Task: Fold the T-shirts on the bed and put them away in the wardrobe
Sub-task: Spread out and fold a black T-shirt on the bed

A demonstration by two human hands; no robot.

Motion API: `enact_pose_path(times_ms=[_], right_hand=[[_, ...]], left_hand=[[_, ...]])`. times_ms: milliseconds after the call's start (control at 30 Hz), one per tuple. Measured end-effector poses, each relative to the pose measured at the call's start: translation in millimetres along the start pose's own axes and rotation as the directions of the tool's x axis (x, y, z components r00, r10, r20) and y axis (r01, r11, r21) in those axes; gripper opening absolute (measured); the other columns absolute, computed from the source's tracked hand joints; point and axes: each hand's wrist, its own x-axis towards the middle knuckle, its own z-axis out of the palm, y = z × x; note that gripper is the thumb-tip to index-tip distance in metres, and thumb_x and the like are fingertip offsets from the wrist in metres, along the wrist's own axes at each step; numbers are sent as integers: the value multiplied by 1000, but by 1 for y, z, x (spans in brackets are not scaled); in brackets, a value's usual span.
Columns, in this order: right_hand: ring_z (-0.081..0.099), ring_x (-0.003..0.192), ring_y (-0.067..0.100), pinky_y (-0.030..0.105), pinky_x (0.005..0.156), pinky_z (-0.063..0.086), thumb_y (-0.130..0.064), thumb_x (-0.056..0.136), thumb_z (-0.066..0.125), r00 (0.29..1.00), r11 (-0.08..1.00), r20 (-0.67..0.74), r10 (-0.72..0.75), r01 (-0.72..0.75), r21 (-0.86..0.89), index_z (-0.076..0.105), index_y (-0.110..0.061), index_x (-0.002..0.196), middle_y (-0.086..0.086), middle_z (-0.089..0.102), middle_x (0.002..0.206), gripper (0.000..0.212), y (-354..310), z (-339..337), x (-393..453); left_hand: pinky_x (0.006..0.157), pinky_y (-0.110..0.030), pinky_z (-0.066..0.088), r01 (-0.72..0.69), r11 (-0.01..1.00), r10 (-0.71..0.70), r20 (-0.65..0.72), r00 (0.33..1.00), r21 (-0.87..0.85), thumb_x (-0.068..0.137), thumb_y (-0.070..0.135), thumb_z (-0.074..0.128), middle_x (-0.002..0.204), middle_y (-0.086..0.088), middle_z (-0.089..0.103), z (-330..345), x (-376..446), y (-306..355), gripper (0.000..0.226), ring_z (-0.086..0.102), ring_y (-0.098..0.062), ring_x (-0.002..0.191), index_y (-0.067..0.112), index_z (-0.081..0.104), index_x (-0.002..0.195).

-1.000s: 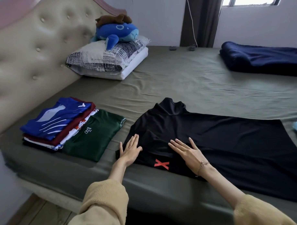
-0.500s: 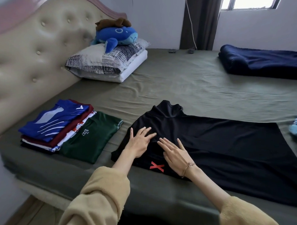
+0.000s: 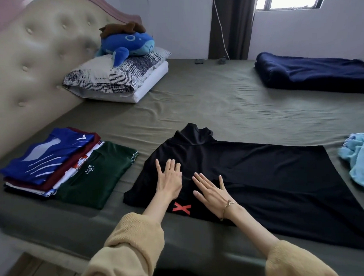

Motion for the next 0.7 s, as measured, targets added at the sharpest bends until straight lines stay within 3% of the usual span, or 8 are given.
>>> enact_pose_path(times_ms=[100,167,333,500,633,700], right_hand=[[-9,143,0,50,113,-11,-50,97,10,996,996,-14,91,-91,-6,2,-22,151,-12,-6,157,61,25,-14,-2],[-4,144,3,51,114,-6,-35,103,20,983,985,-56,173,-174,-19,6,-21,151,-9,-3,158,52,48,-24,-5],[13,144,7,48,115,7,-12,98,32,911,910,-97,401,-409,-70,14,-20,149,-8,8,158,55,125,-53,-19],[22,141,12,44,114,20,-10,93,36,824,818,-44,565,-566,-99,21,-17,147,-5,16,156,56,206,-78,-27],[21,140,12,41,108,30,-14,95,36,810,799,-53,584,-585,-138,19,-18,147,-6,13,156,56,237,-92,-22],[16,141,13,42,106,31,-14,95,38,800,788,-51,597,-597,-150,12,-18,149,-7,6,158,60,254,-98,-18]], left_hand=[[113,-56,-5,-50,997,49,-15,999,-65,103,23,23,156,-9,18,-4,10,20,45,7,-20,146,12,22,147],[115,-54,-3,-97,989,96,-15,995,-107,103,19,26,155,-8,18,-8,20,33,46,8,-19,145,13,22,147],[116,-48,8,-234,967,235,-3,972,-104,94,6,38,147,-1,30,-13,59,70,53,24,-15,138,15,28,145],[114,-41,21,-295,953,297,32,954,-72,90,3,41,140,0,39,-11,105,107,52,35,-17,131,14,34,141],[113,-40,22,-291,957,290,64,955,2,91,4,45,145,-2,33,-10,133,112,57,30,-17,134,13,28,144],[116,-44,16,-288,955,281,93,955,73,92,7,46,154,-5,19,-10,148,113,62,18,-18,142,11,20,148]])
